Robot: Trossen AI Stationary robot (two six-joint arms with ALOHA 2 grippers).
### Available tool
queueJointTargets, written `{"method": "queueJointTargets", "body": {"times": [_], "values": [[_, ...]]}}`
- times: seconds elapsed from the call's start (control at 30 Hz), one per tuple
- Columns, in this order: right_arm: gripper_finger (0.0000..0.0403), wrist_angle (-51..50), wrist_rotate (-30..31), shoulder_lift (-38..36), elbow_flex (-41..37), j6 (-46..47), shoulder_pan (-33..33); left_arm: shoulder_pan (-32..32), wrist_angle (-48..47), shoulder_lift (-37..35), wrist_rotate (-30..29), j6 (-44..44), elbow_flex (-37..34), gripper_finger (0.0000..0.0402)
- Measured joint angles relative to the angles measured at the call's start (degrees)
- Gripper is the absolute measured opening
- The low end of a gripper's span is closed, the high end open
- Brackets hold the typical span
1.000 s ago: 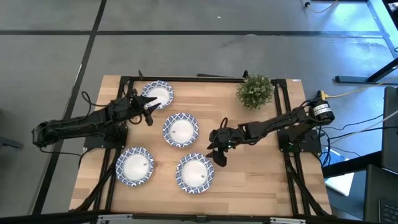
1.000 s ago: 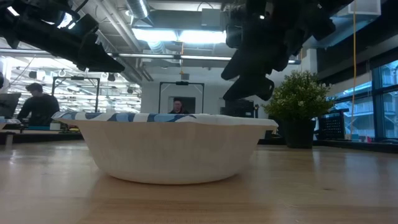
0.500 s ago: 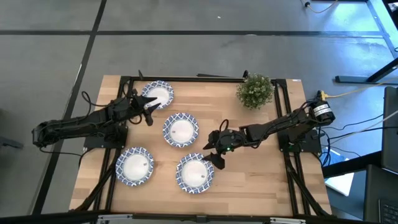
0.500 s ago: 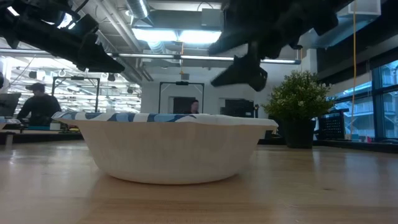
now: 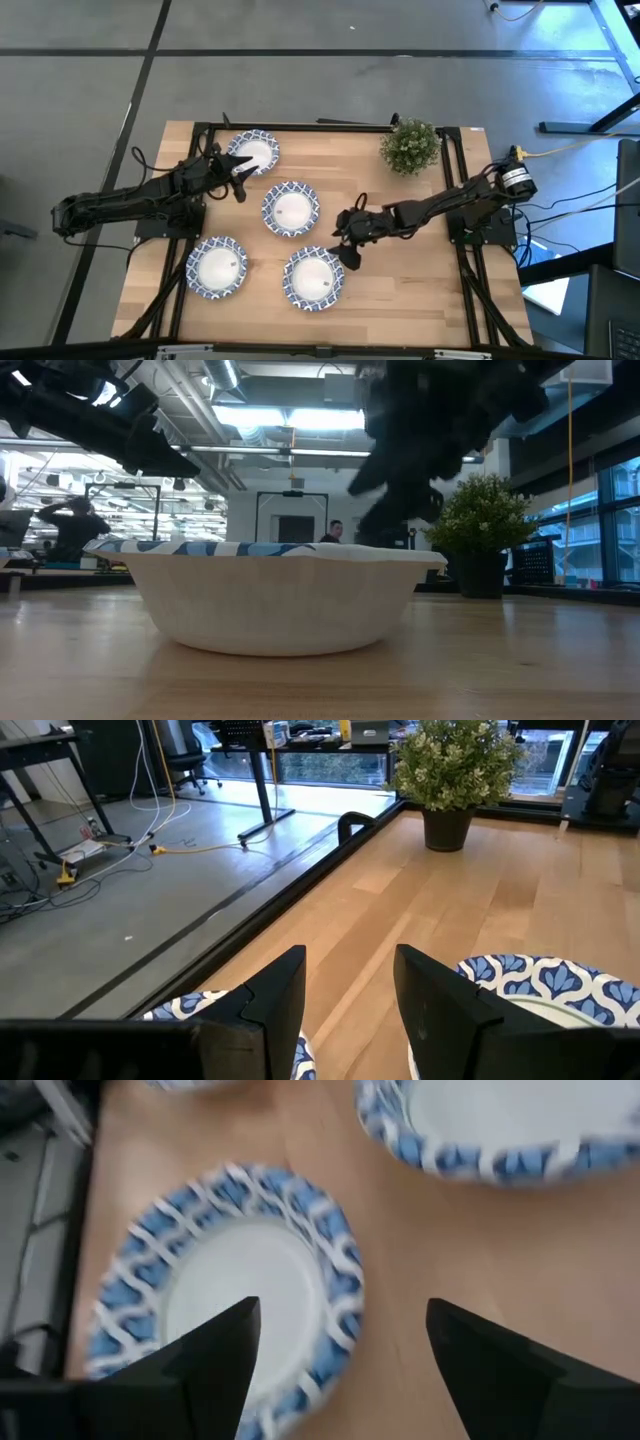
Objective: Nest bowls inside each other
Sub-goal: Stack the white patterned bowl on the other white patterned bowls
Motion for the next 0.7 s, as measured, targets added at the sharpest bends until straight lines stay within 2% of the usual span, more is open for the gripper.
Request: {"method": "queueJointTargets", "body": {"times": [0.3, 0.7], "values": [[0.0287, -0.9, -0.5, 4.7, 0.0, 3.2, 0.5, 0.0, 0.0, 0.0, 0.0, 0.0, 0.0, 0.0149], [0.0287, -0.4, -5.1, 7.3, -0.1, 5.9, 0.5, 0.0, 0.0, 0.0, 0.0, -0.1, 0.0, 0.0149]]}}
